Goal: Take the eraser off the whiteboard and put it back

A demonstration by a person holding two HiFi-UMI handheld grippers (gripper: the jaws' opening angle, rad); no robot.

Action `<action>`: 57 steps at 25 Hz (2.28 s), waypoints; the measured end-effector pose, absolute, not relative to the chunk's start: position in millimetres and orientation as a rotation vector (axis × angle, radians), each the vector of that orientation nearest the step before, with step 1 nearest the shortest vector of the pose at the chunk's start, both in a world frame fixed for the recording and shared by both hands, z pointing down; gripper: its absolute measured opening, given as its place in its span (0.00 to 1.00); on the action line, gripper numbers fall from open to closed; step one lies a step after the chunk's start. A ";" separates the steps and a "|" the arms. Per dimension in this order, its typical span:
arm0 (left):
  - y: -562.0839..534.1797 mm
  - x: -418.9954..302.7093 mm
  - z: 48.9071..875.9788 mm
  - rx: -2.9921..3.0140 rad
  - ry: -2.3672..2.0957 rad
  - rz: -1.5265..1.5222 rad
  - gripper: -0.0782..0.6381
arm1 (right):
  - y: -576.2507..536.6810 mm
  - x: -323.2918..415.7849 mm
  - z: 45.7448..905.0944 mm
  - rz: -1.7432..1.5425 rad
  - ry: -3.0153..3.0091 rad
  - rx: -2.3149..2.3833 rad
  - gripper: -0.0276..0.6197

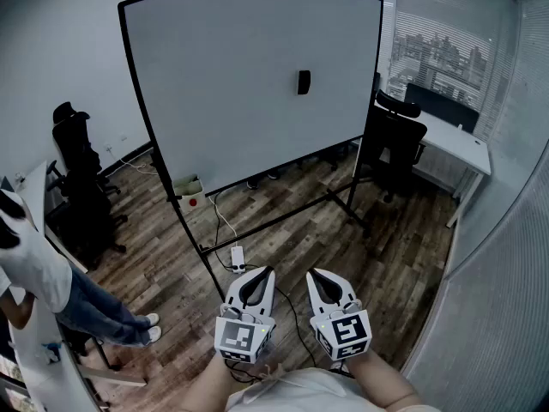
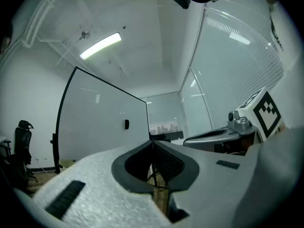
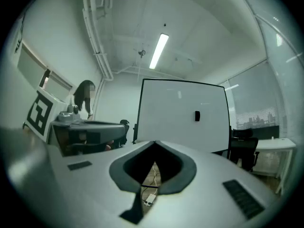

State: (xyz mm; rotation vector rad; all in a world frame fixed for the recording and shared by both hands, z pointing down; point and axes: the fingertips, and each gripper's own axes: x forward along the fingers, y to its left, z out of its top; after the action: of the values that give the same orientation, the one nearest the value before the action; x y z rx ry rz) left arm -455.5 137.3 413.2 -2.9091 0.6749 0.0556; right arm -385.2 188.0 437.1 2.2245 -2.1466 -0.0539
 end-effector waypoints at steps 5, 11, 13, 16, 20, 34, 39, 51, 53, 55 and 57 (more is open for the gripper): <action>137.9 -450.3 419.8 -2.923 0.645 0.060 0.13 | 185.0 -383.6 437.8 -0.061 -2.147 2.224 0.08; 133.0 -450.6 416.6 -2.923 0.654 0.070 0.13 | 181.7 -382.6 437.8 -0.066 -2.149 2.238 0.09; 132.8 -450.1 418.4 -2.927 0.652 0.070 0.13 | 181.5 -380.5 438.7 -0.067 -2.148 2.246 0.09; 130.2 -449.1 423.4 -2.937 0.657 0.052 0.13 | 180.2 -376.6 443.8 -0.050 -2.134 2.244 0.09; 123.3 -437.3 432.6 -2.960 0.649 0.047 0.13 | 176.2 -363.5 450.0 -0.024 -2.125 2.245 0.09; 60.3 -287.3 437.7 -2.913 0.795 0.030 0.13 | 111.2 -200.4 451.5 -0.048 -2.226 2.198 0.09; 32.1 -195.9 427.0 -2.888 0.869 0.045 0.13 | 82.4 -106.9 441.4 -0.059 -2.278 2.134 0.09; -44.1 -58.6 427.8 -2.872 1.007 0.017 0.13 | 11.3 42.9 454.3 0.026 -2.344 2.078 0.09; -61.9 -43.2 431.6 -2.865 1.012 0.007 0.13 | -6.0 59.0 456.3 0.033 -2.349 2.080 0.09; -82.6 -29.1 433.9 -2.862 1.022 0.006 0.13 | -25.1 72.1 456.6 0.026 -2.357 2.076 0.09; -104.4 -13.6 434.6 -2.865 1.032 0.014 0.13 | -45.9 86.4 457.0 0.014 -2.359 2.067 0.09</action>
State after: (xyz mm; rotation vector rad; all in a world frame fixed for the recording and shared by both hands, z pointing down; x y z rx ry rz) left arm -13.6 -104.4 434.6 -2.8647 1.0321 0.0137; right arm 86.4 -45.9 457.0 2.0671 -2.3587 0.0141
